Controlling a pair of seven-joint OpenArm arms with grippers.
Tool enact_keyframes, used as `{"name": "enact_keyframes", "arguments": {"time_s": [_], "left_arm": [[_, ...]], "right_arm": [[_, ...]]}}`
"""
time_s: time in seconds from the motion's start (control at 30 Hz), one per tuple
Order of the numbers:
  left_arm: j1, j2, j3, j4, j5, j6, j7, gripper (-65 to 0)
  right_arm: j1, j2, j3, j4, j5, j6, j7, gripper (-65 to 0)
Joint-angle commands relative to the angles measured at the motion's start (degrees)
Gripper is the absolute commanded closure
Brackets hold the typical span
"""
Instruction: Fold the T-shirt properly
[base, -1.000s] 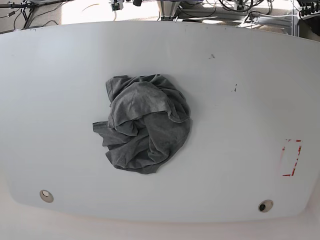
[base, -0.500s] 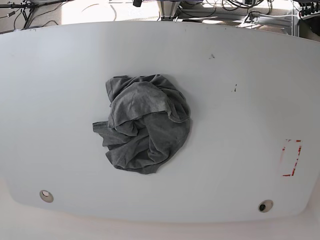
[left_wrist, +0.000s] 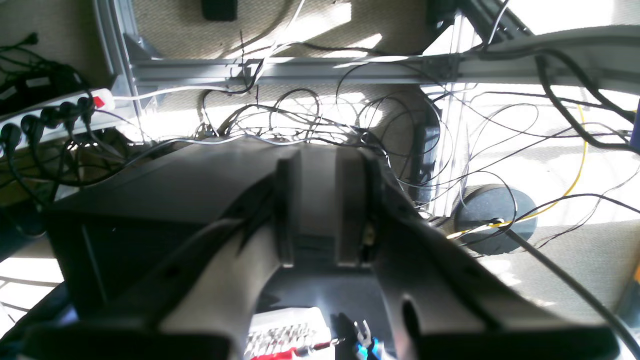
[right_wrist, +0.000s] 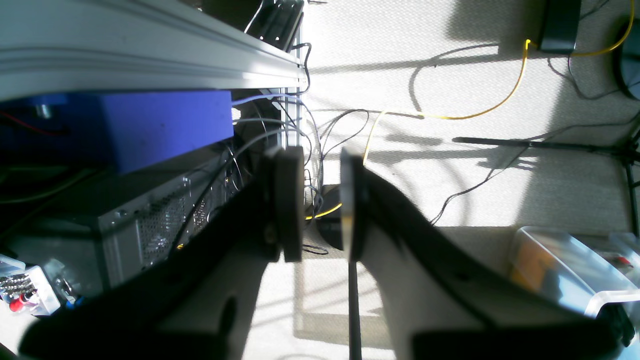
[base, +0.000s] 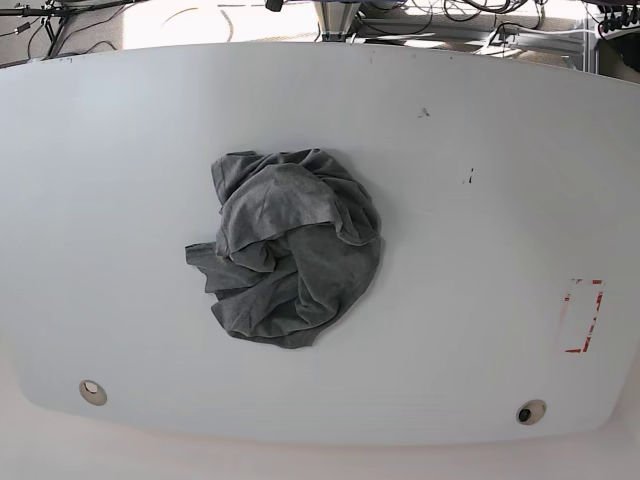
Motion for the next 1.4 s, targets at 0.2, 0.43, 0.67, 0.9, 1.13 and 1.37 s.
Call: {"name": "enact_keyframes", "arguments": {"time_s": [0.2,0.43,0.67,0.9,1.13,1.37], "left_arm": [[7.26,-0.21,-0.86,9.97,-0.07,-0.07,0.10,-10.6],[11.88,-0.41,-1.84,16.99,-0.10,0.20,0.65,-10.6],[14.88,-0.84,-1.96,21.47,-0.25,0.17,0.93,-10.5],[18.38,-2.57,-1.39,27.18,-0.43,-0.07,0.34,-10.2],[20.32,-4.44,-2.09,31.20,-1.50,0.18,0.99,-9.9],[21.45,-4.78,-3.29,34.57,-2.93,0.07,0.94,-9.8]], "right_arm": [[-5.93,0.66,0.06,9.17,-0.08,0.45,0.41,-11.6],[-10.04,0.81,0.30,15.68,0.36,0.39,-0.25,-11.7],[-12.84,1.13,0.46,20.36,0.42,0.37,-0.89,-11.6],[-16.67,1.01,0.86,28.07,0.33,0.33,-2.59,-11.5],[-19.08,0.49,0.83,33.99,0.53,0.40,-4.70,-11.0],[-19.44,0.56,0.88,36.60,0.68,0.27,-4.72,-11.2]]}}
